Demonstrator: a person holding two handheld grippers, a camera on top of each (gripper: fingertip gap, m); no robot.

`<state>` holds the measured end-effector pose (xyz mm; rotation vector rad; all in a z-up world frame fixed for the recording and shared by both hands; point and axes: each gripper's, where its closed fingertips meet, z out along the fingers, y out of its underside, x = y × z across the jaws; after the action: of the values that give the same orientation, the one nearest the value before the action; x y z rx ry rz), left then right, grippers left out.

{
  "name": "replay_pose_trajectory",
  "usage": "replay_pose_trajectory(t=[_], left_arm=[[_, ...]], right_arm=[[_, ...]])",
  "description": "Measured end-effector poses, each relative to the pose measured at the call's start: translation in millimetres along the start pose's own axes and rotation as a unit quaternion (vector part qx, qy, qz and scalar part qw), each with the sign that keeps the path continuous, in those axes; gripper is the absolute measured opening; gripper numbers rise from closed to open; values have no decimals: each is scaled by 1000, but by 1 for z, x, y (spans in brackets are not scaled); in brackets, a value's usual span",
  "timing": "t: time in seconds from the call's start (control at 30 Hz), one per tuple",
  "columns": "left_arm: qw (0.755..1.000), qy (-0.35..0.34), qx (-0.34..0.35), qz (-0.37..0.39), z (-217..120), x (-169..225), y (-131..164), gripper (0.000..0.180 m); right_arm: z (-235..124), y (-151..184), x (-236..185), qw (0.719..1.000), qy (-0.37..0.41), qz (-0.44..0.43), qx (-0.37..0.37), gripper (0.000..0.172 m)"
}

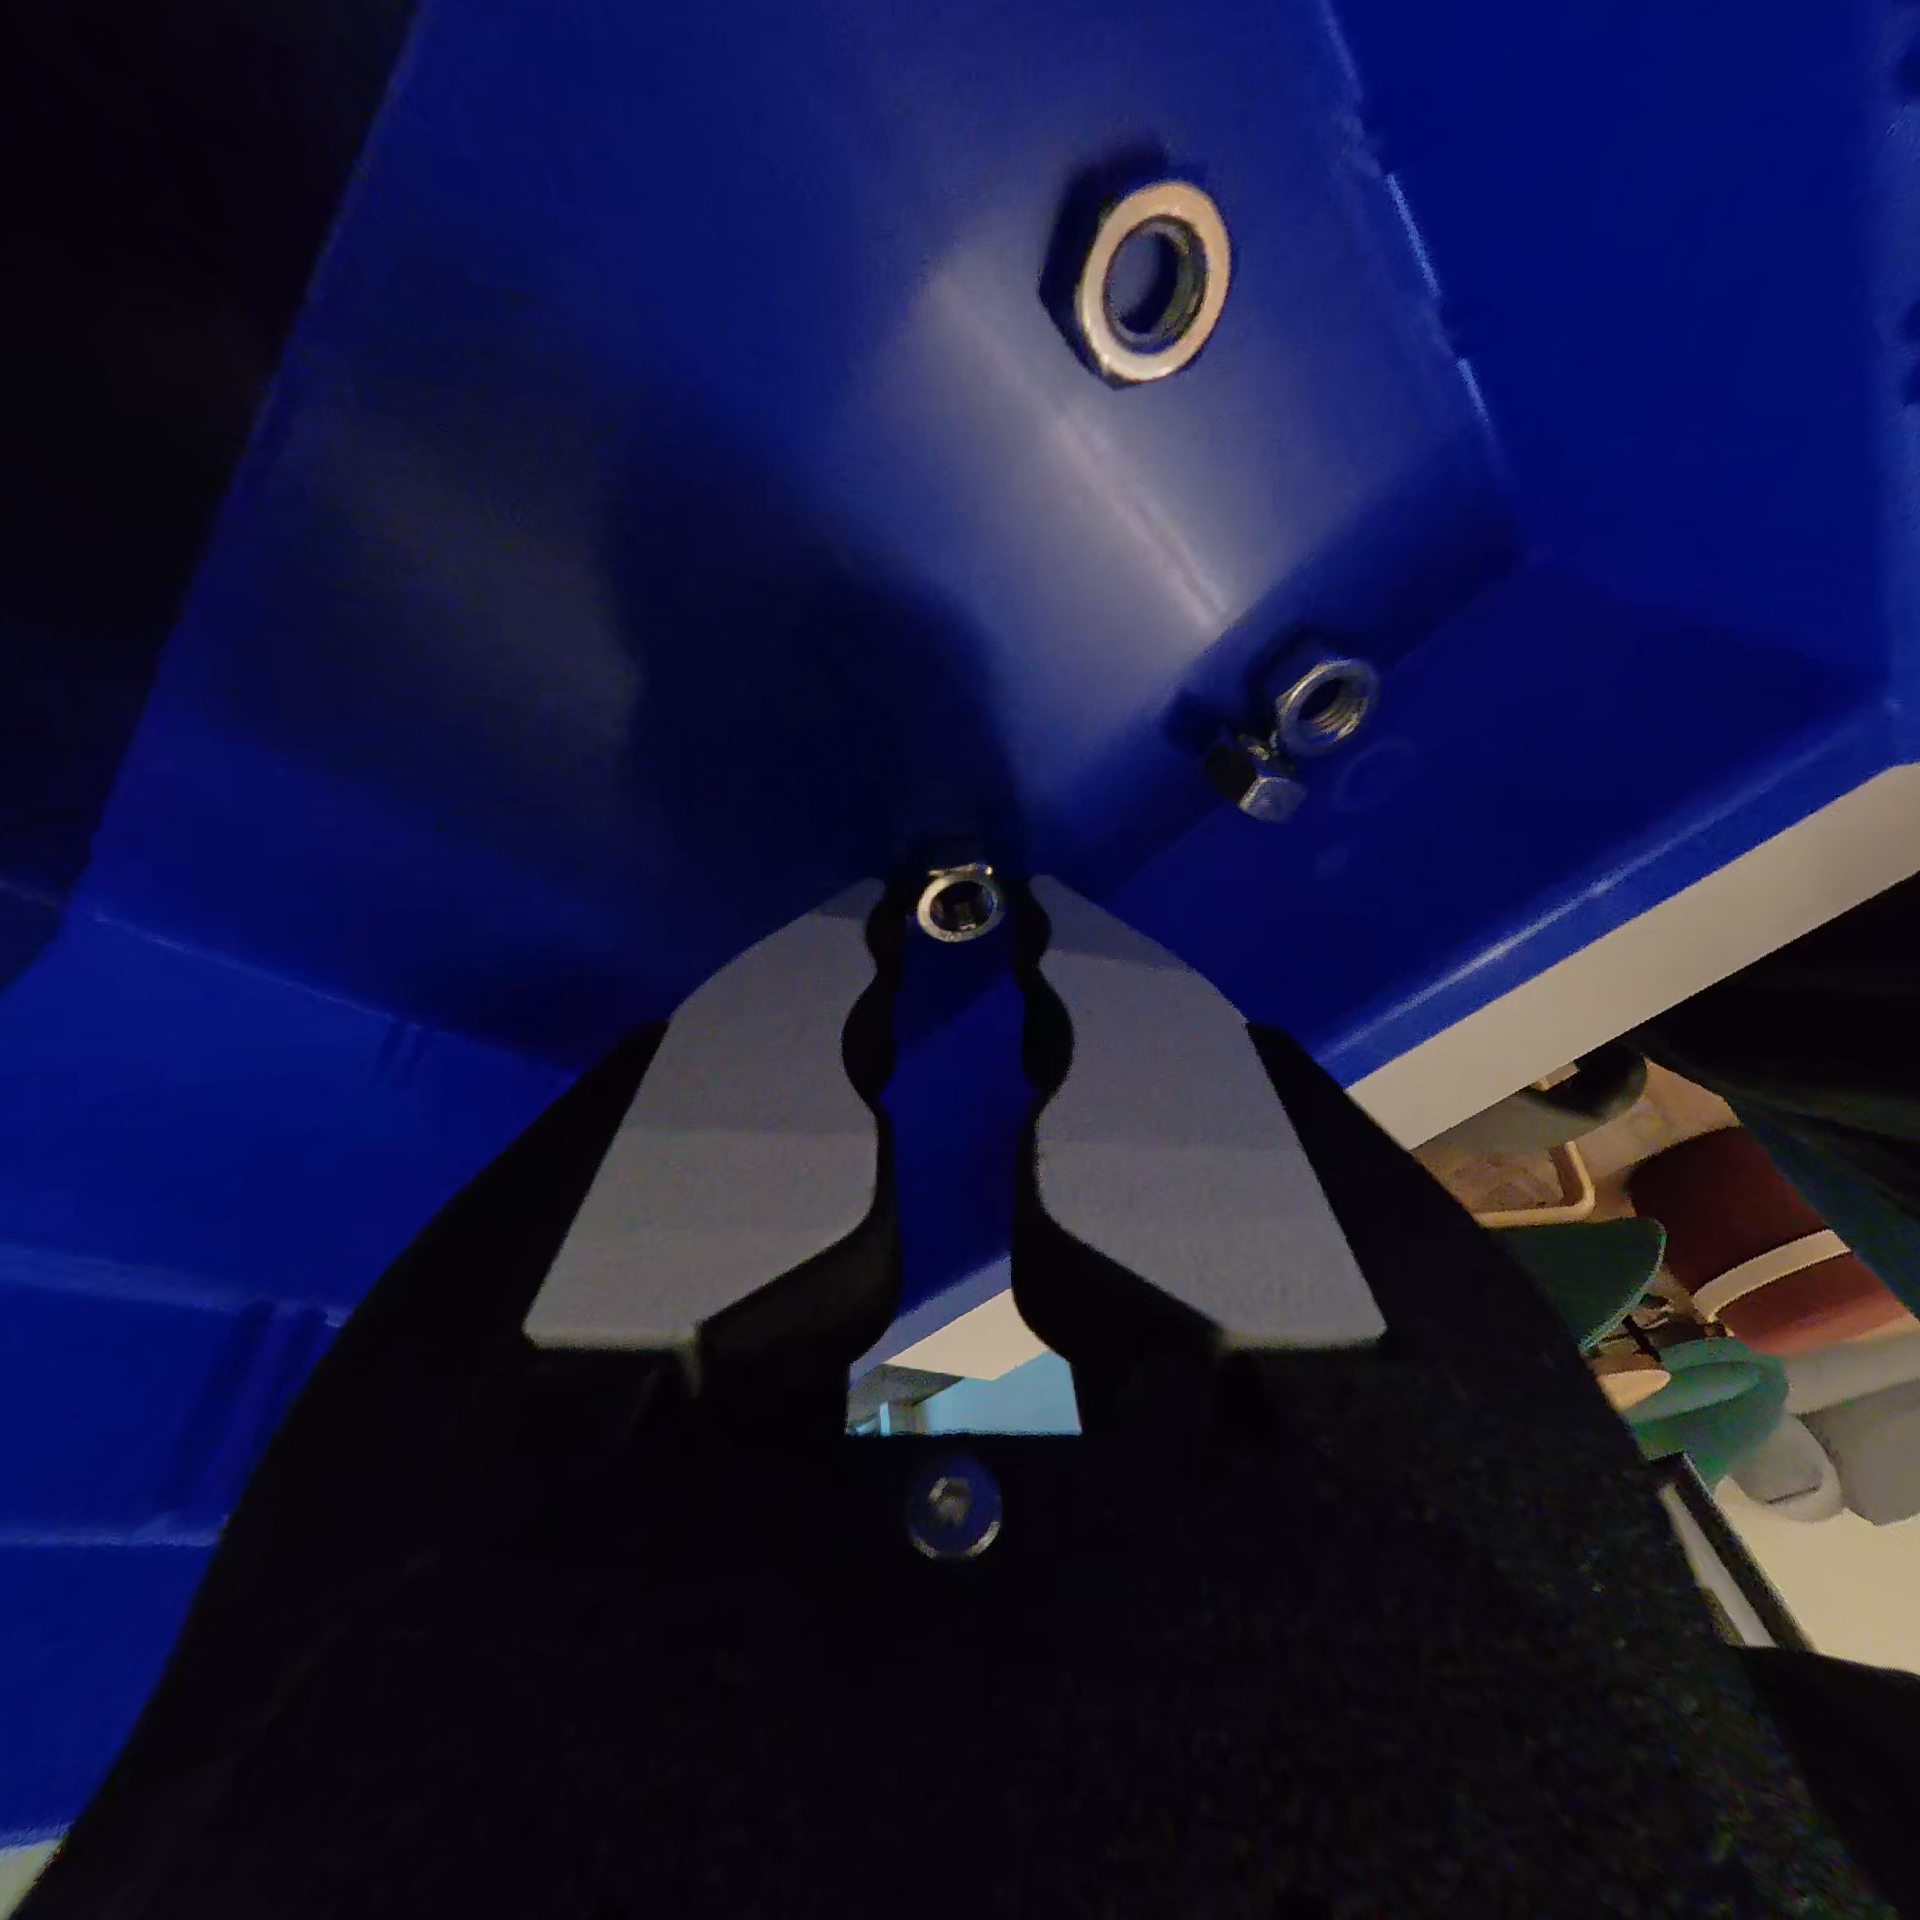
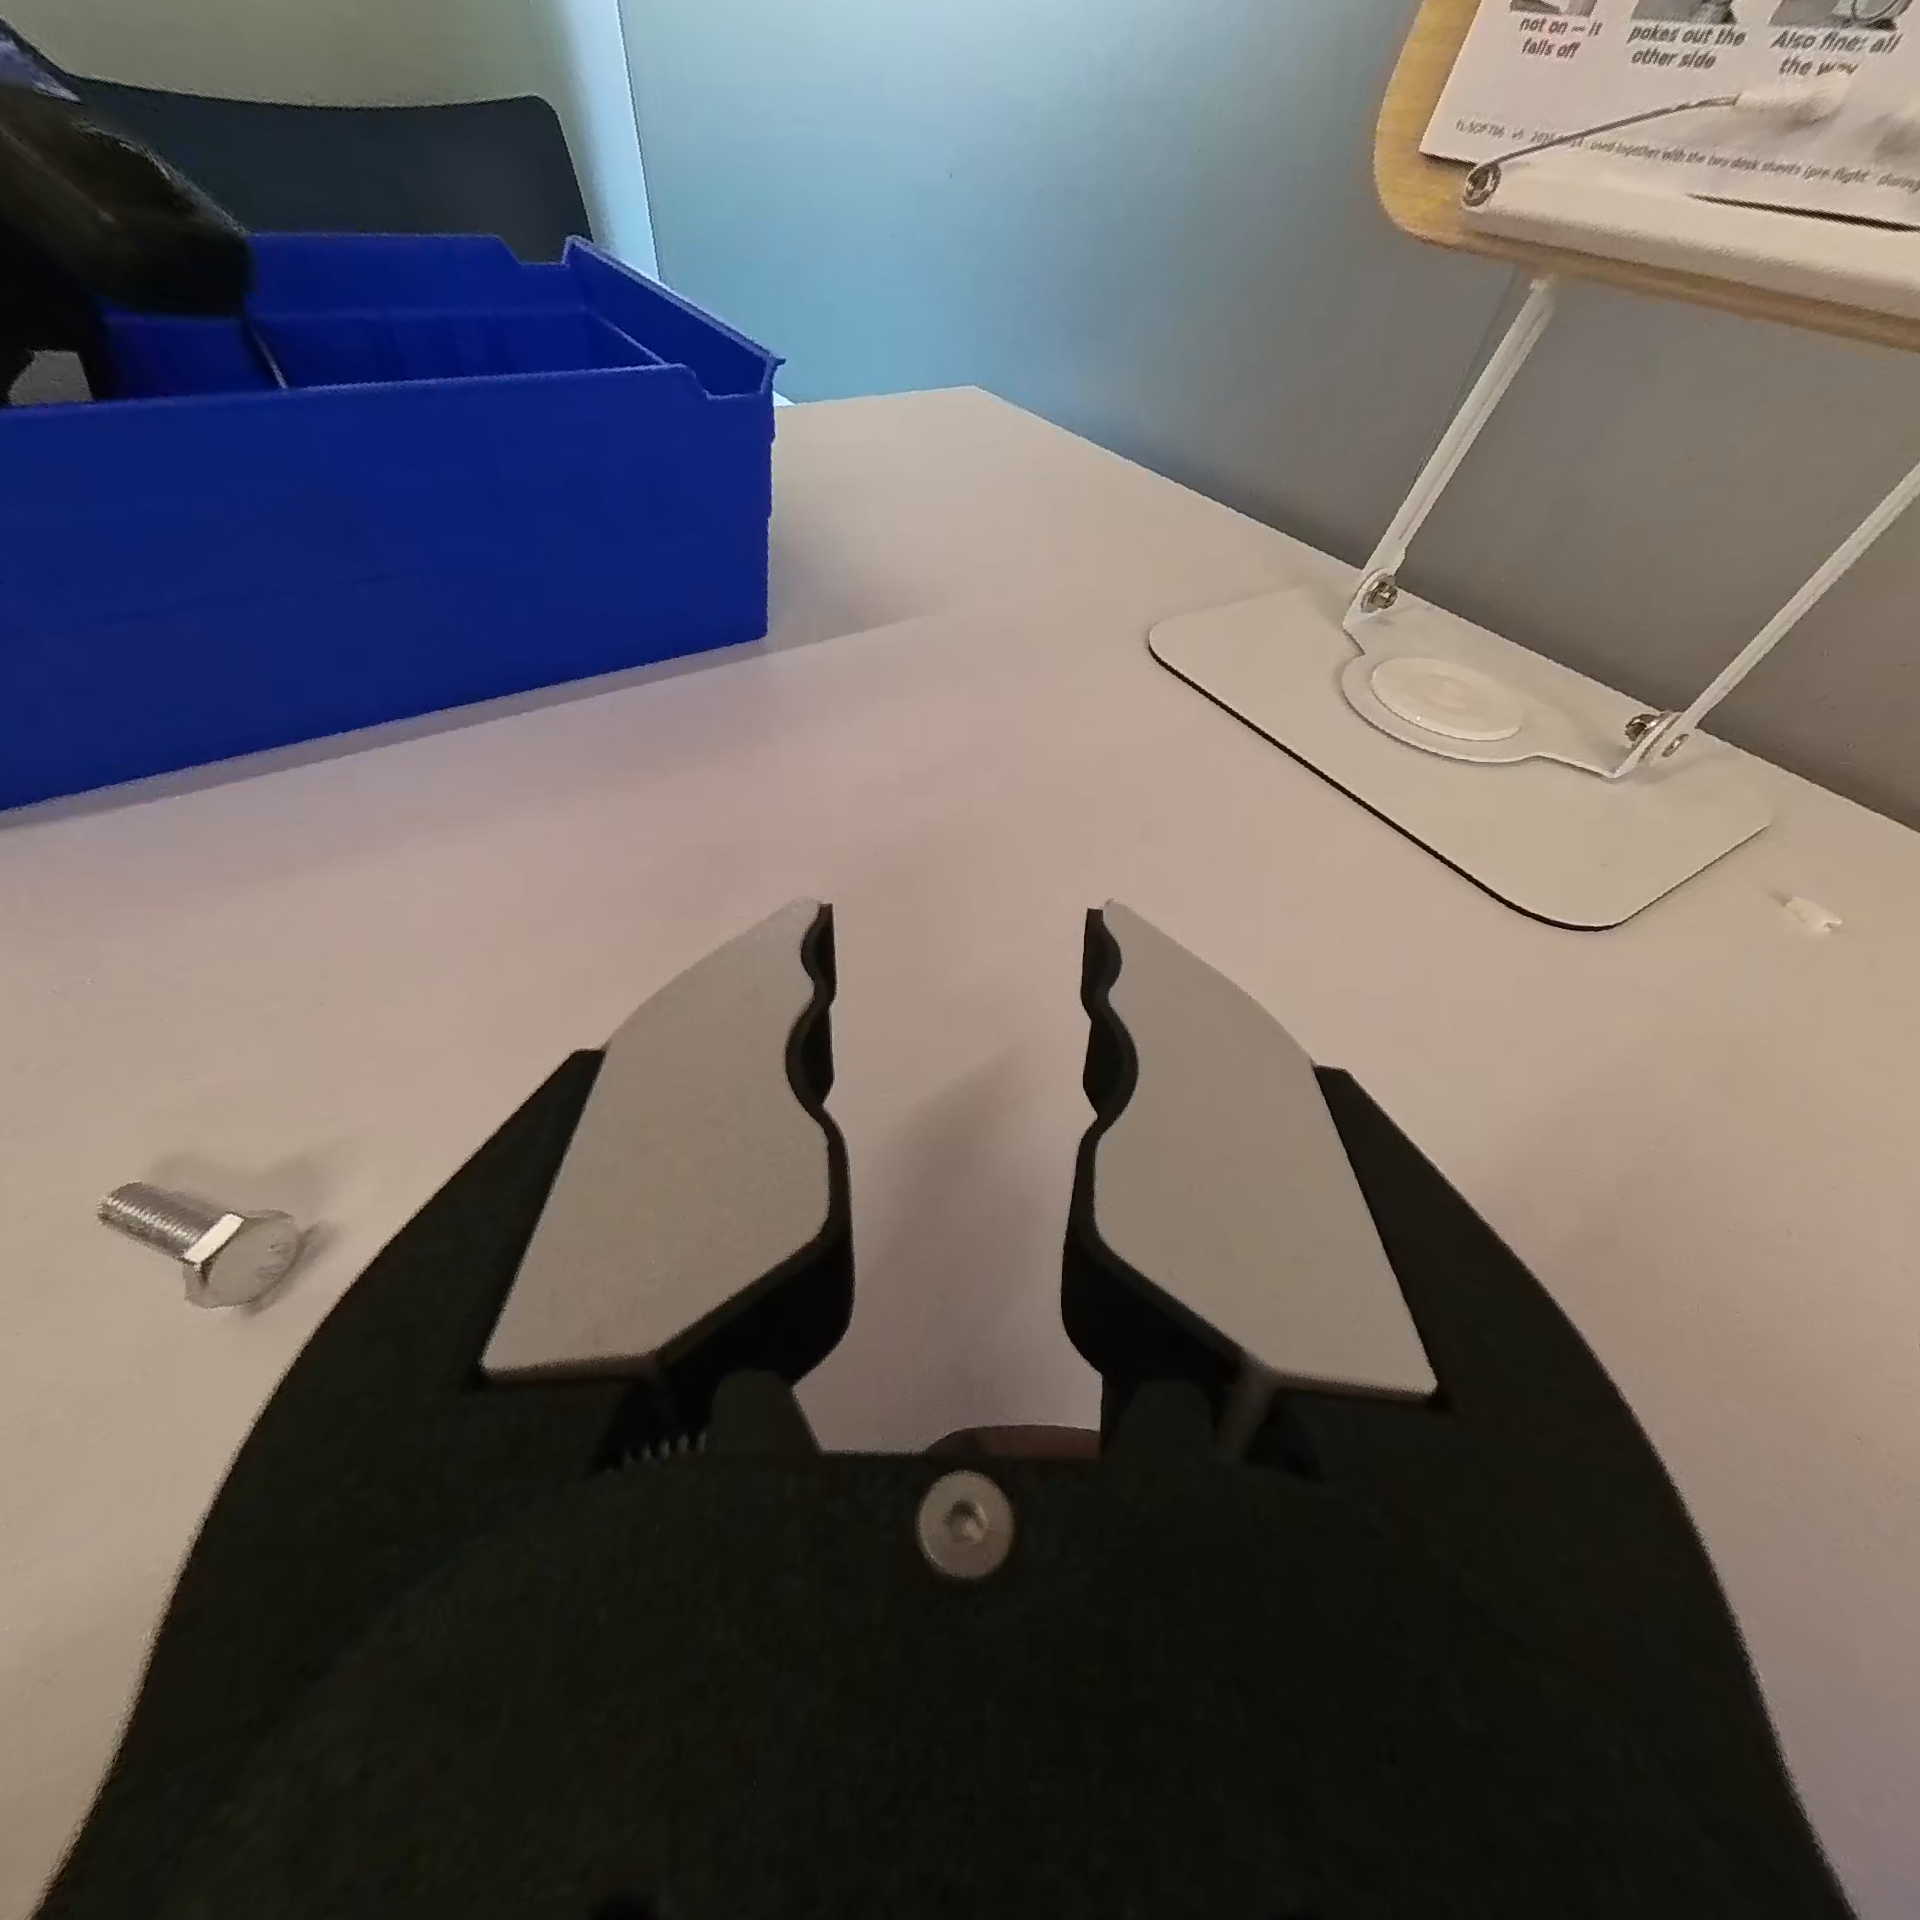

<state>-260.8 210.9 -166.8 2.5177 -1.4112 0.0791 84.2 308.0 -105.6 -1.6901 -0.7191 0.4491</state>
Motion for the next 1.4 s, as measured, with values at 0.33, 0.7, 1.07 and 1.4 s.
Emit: replay_pose_trajectory(t=[0.33,0.7,1.07,1.4], left_arm=[[999,15,45,-25,-4,0,-2,19],[965,34,253,57,-107,73,-52,18],[963,-17,184,196,-48,167,-177,18],[979,-9,118,165,-3,155,-182,19]], right_arm=[[0,0,1,1000,1,-1,0,46],[0,0,0,1000,1,-5,-1,46],[0,1,-9,1000,-13,-22,-7,46],[3,12,-46,990,-87,-102,-47,47]])
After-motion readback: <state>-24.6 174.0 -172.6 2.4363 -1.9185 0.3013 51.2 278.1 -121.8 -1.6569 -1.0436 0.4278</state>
